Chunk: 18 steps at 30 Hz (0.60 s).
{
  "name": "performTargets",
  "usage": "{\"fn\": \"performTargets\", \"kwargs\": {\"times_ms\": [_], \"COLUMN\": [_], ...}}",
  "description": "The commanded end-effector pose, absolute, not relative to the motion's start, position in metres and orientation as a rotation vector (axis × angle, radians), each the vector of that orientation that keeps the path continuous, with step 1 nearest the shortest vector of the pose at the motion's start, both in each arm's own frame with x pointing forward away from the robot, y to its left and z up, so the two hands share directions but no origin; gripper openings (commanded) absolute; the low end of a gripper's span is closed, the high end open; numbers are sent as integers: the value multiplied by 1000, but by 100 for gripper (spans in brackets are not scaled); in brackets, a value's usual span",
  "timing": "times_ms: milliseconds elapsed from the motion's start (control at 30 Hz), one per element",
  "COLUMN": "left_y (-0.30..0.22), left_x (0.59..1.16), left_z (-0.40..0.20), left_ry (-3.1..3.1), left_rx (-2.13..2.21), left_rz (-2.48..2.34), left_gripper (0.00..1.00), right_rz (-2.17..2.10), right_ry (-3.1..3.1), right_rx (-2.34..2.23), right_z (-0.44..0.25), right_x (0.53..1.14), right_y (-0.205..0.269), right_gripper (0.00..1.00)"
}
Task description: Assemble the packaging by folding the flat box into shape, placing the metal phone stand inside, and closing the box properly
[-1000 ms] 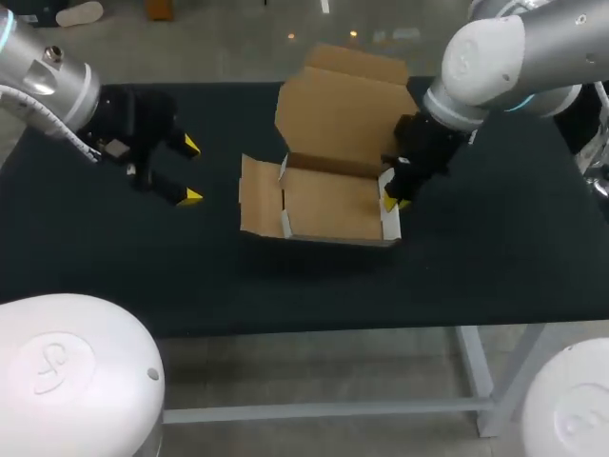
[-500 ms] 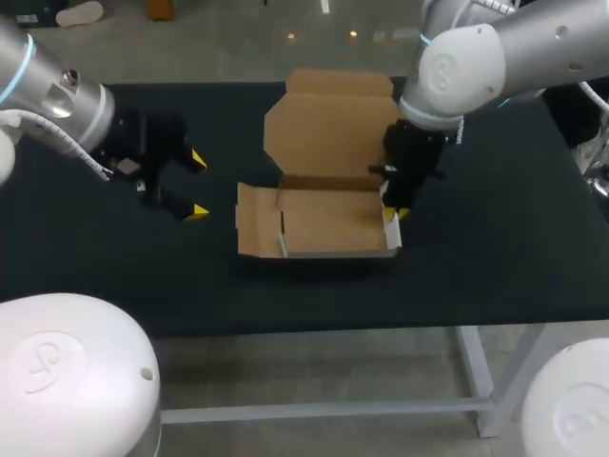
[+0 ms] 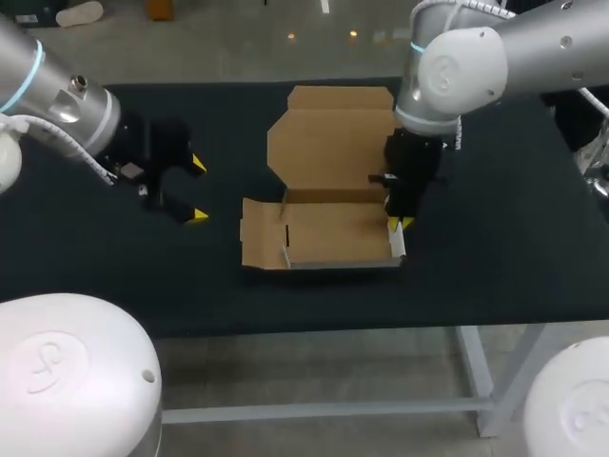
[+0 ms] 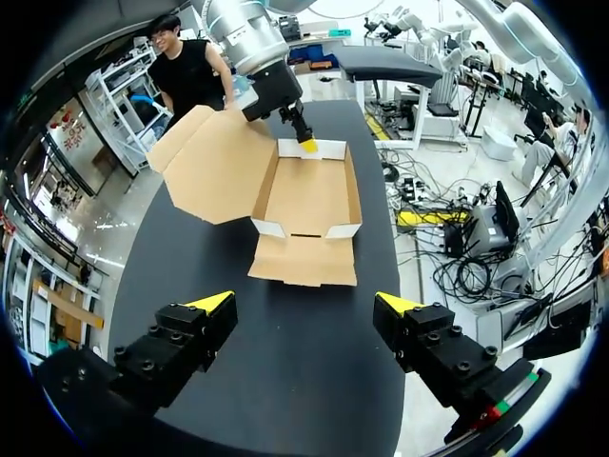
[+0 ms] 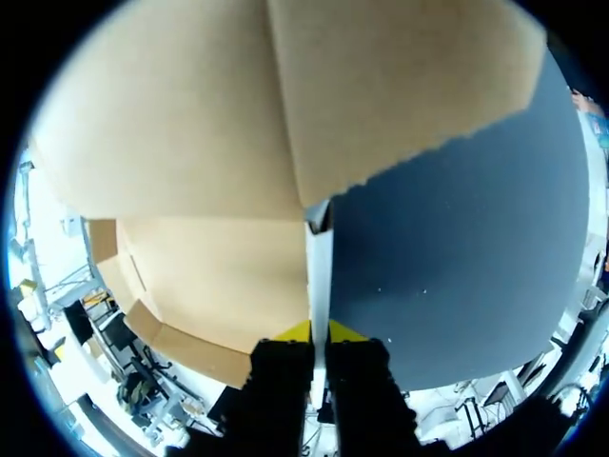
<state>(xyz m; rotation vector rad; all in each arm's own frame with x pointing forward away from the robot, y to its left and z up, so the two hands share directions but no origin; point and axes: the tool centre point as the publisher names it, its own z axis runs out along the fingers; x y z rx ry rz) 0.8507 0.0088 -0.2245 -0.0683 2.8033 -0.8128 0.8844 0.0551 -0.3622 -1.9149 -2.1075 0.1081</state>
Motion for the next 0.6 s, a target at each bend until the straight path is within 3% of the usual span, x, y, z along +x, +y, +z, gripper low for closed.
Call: {"fn": "performTargets", "kwargs": {"times_ms": [33, 600], "left_y": [8, 8], "left_x": [853, 853], "left_z": [-224, -224], "left_ry": [2811, 2811], "left_rx": [-69, -69], "left_rz": [-805, -805], "left_gripper": [100, 100], "right_rz": [144, 214], "right_ry": [-2104, -2037], "right_rx": [-1905, -1911], "right_z": [-362, -376], "right_x": [889, 895], "right_y": [60, 73], "right_gripper": [0, 0]}}
